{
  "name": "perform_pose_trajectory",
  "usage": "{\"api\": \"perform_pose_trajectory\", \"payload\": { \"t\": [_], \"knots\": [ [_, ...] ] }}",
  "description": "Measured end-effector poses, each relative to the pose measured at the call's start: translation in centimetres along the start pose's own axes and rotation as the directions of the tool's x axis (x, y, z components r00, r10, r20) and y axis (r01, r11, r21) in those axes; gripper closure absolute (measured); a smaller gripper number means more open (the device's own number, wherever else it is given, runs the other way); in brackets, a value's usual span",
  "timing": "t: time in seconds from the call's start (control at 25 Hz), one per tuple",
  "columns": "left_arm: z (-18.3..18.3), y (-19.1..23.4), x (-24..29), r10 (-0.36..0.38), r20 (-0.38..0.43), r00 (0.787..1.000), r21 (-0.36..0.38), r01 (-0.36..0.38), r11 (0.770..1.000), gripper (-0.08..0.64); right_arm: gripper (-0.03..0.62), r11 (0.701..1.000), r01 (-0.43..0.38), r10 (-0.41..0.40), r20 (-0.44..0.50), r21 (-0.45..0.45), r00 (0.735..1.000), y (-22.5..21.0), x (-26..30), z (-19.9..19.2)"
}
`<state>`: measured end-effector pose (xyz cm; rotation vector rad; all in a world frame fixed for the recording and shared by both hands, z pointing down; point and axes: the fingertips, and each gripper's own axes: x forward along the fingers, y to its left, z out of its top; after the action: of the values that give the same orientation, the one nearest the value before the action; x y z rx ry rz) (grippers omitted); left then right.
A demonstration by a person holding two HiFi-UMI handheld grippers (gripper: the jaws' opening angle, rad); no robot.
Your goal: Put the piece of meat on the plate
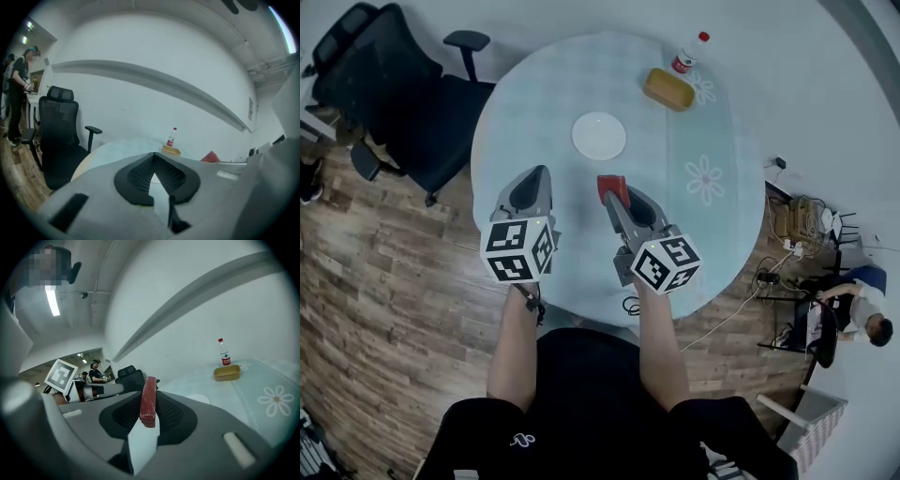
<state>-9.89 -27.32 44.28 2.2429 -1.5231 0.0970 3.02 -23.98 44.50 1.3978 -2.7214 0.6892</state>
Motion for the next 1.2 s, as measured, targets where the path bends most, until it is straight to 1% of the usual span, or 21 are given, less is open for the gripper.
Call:
{"api": "perform_pose_trajectory", "payload": {
  "t": [0.16,0.24,0.36,0.48,0.6,0.84,1.0,1.2],
  "knots": [
    [-2.6,-0.9,3.0,-0.059,-0.066,0.996,-0.023,0.057,0.998,0.563,0.492,0.993,0.106,-0.103,-0.046,0.055,0.994,-4.4,-0.3,-1.6],
    [-3.3,-1.5,4.7,-0.086,-0.087,0.993,-0.024,0.084,0.996,0.563,0.492,0.988,0.139,-0.135,-0.06,0.07,0.989,-6.3,-0.2,-2.0],
    [-4.4,-2.7,6.2,-0.112,-0.118,0.987,-0.019,0.111,0.994,0.562,0.492,0.983,0.153,-0.144,-0.092,0.097,0.985,-8.2,0.1,-2.8],
    [-5.4,-2.9,7.1,-0.119,-0.152,0.981,-0.018,0.118,0.993,0.562,0.492,0.977,0.155,-0.136,-0.132,0.144,0.982,-9.7,1.4,-4.1],
    [-5.9,-1.8,7.9,-0.103,-0.176,0.979,-0.026,0.1,0.995,0.562,0.492,0.976,0.131,-0.099,-0.181,0.174,0.978,-10.7,4.2,-5.4],
    [-6.8,1.5,8.5,-0.035,-0.201,0.979,-0.06,0.023,0.998,0.563,0.492,0.984,0.082,-0.032,-0.289,0.161,0.957,-13.0,10.8,-6.9],
    [-6.8,3.6,8.4,0.008,-0.205,0.979,-0.067,-0.022,0.997,0.563,0.492,0.991,0.062,-0.016,-0.347,0.122,0.938,-14.4,15.0,-7.1],
    [-6.9,5.0,8.0,0.031,-0.21,0.977,-0.057,-0.044,0.997,0.561,0.492,0.992,0.057,-0.004,-0.411,0.116,0.912,-15.7,18.9,-8.0]
  ]
}}
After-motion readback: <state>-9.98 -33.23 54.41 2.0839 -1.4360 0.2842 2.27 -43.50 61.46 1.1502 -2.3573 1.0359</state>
